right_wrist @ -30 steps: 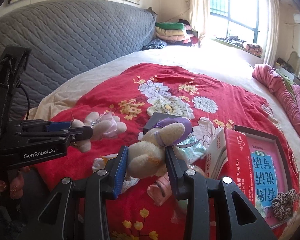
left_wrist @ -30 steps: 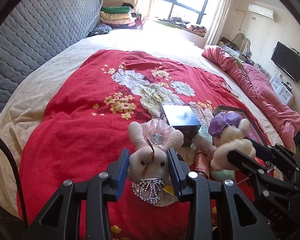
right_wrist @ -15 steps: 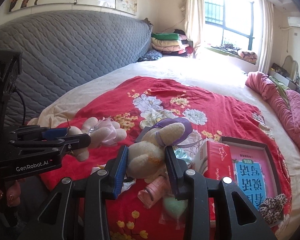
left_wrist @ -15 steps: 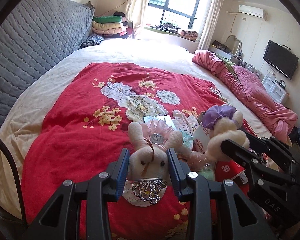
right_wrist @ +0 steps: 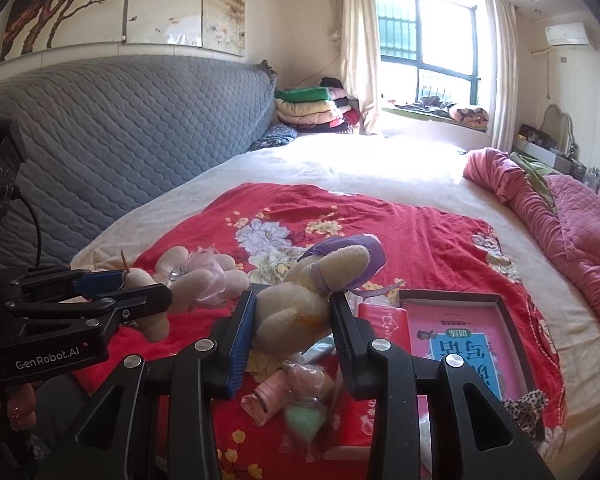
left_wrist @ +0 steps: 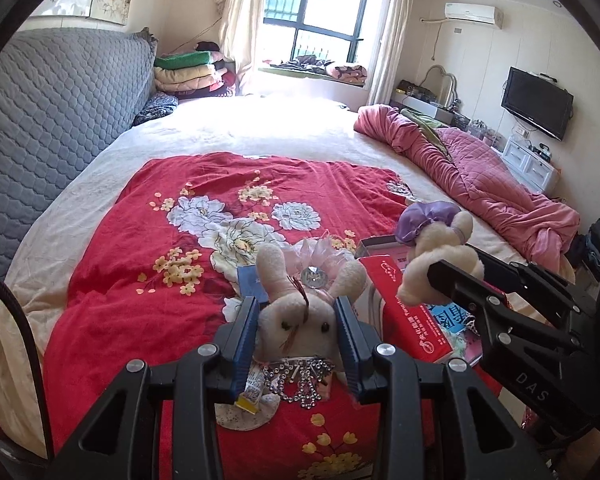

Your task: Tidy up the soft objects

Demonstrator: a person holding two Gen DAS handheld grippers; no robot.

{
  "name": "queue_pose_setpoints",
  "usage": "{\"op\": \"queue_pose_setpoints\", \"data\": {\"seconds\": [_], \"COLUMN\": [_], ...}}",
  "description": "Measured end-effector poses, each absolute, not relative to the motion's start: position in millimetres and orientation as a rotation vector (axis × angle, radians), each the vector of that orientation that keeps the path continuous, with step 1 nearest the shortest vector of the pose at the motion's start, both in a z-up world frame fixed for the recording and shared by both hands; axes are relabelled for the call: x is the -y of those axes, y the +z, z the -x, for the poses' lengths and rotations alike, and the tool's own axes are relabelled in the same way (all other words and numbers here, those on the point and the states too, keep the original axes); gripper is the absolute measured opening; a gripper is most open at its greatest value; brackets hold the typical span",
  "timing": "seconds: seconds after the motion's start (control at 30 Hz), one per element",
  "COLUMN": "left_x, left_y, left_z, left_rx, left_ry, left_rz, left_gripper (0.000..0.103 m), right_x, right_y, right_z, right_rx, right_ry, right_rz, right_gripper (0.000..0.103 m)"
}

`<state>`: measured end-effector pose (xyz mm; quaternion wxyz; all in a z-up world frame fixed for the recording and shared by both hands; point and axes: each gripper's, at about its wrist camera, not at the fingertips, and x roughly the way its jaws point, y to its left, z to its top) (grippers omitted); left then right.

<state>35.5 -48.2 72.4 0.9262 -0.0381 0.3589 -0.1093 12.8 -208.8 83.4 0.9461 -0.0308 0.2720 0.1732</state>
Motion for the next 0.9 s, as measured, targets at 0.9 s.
{"op": "queue_pose_setpoints", "data": {"seconds": [0.9], "left_x": [199.0], "left_y": [93.6], "left_z": [-52.5], "left_rx": [-0.744], "left_ry": [-0.43], "left_rz": [-0.058], "left_gripper": [0.038], "right_x": [358.1], "right_y": [119.0], "right_z": [8.1], "right_rx": [-0.451], "right_ry": [0.131], "right_rz": [-0.098], "right_gripper": [0.039]}}
